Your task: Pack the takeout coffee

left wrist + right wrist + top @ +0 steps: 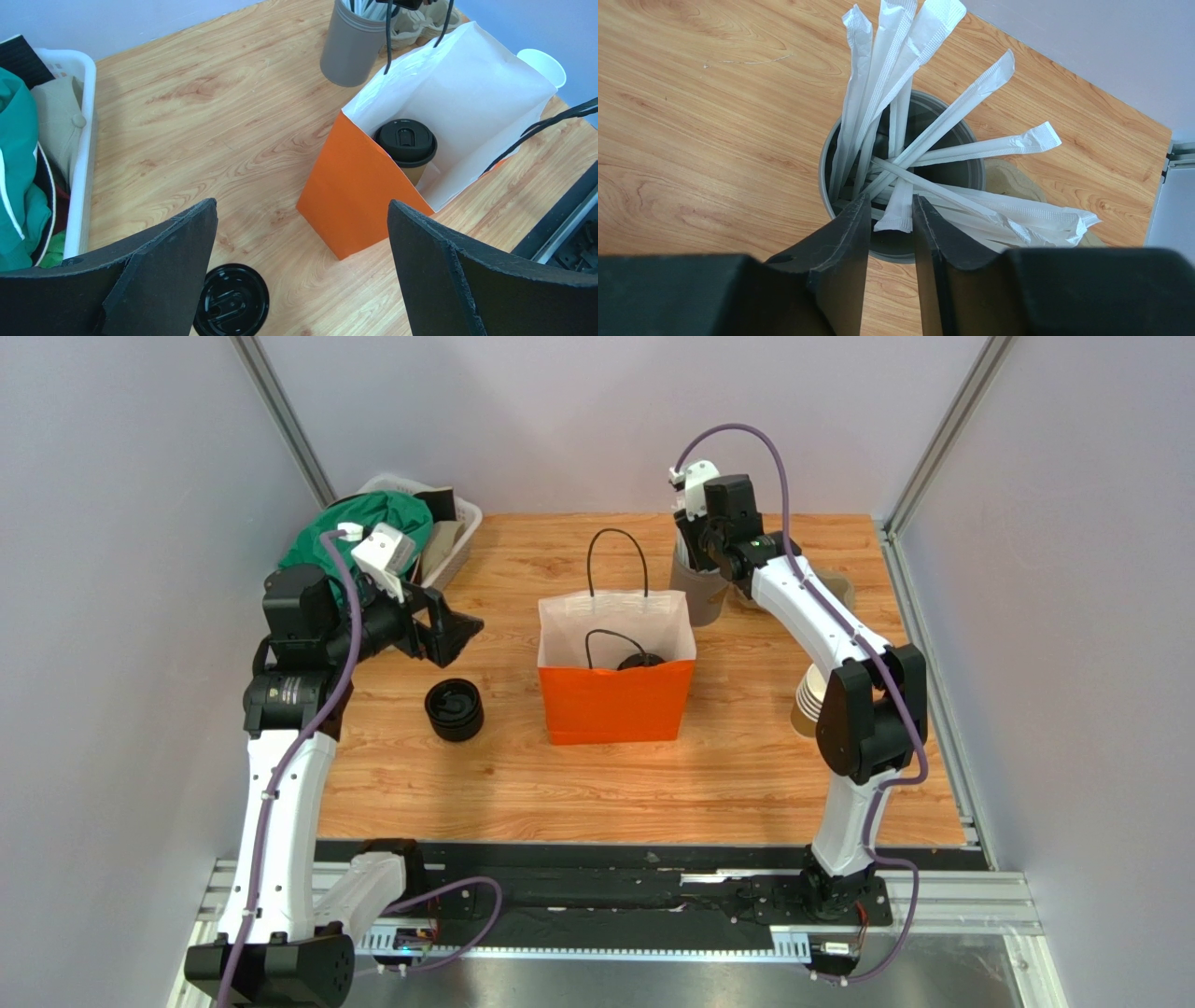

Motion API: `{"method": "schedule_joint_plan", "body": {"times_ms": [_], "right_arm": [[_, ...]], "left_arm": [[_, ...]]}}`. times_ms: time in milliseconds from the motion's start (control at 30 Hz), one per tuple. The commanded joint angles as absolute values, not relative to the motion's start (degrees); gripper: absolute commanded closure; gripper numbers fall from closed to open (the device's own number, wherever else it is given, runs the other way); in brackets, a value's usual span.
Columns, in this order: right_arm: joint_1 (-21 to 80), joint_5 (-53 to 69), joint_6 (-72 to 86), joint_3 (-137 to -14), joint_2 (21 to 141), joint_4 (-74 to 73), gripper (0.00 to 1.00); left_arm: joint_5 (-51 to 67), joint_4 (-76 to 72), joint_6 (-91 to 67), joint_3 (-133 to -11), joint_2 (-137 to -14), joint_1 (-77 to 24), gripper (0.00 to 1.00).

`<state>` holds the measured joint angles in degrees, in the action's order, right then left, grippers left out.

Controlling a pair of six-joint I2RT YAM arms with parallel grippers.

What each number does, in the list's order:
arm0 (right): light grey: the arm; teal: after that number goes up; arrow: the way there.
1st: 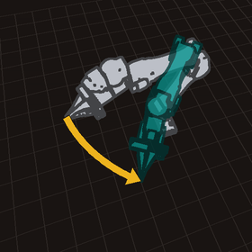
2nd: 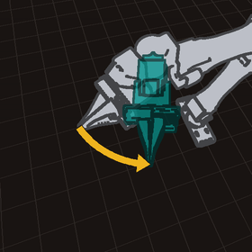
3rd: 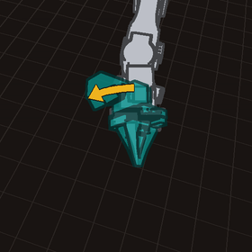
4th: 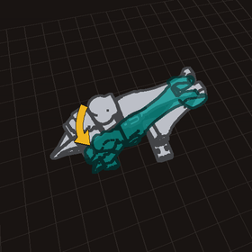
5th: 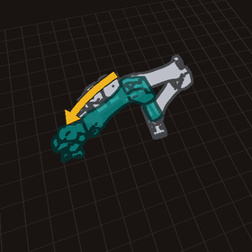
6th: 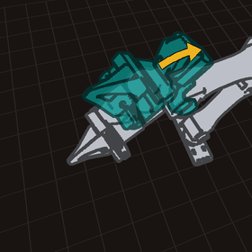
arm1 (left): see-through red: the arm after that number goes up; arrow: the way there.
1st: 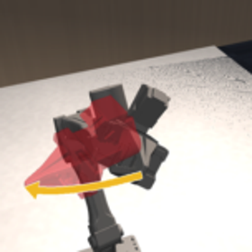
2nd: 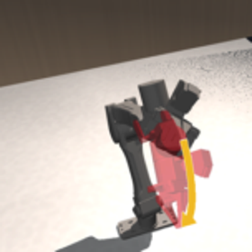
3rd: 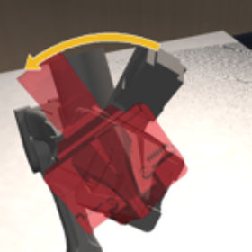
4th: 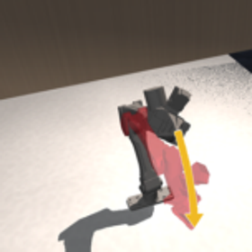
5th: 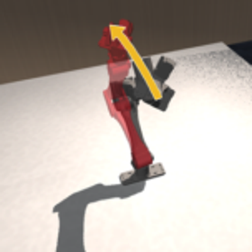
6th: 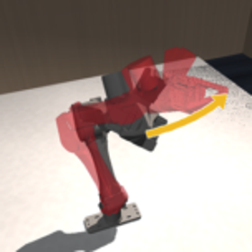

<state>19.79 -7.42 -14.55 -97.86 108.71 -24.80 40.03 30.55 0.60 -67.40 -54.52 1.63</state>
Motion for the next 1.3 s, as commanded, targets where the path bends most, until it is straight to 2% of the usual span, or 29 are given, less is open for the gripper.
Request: {"method": "schedule_joint_plan", "body": {"times_ms": [0,233,567,1267], "right_arm": [[19.69,-7.73,-15.21,-98.09,109.60,-21.62,0.69],[19.69,-7.82,-15.20,-98.00,109.42,-21.45,0.84],[19.86,-7.65,-15.29,-97.56,106.53,-21.36,0.93],[22.24,-4.93,-14.24,-100.89,93.17,-28.03,0.92]], "left_arm": [[41.22,28.39,0.26,-67.24,-53.70,2.37,0.01],[41.40,28.21,0.26,-67.24,-53.70,2.55,0.01],[41.66,28.21,0.26,-66.97,-53.35,2.64,0.01],[41.57,27.60,-1.14,-66.53,-53.17,3.43,0.01]]}}
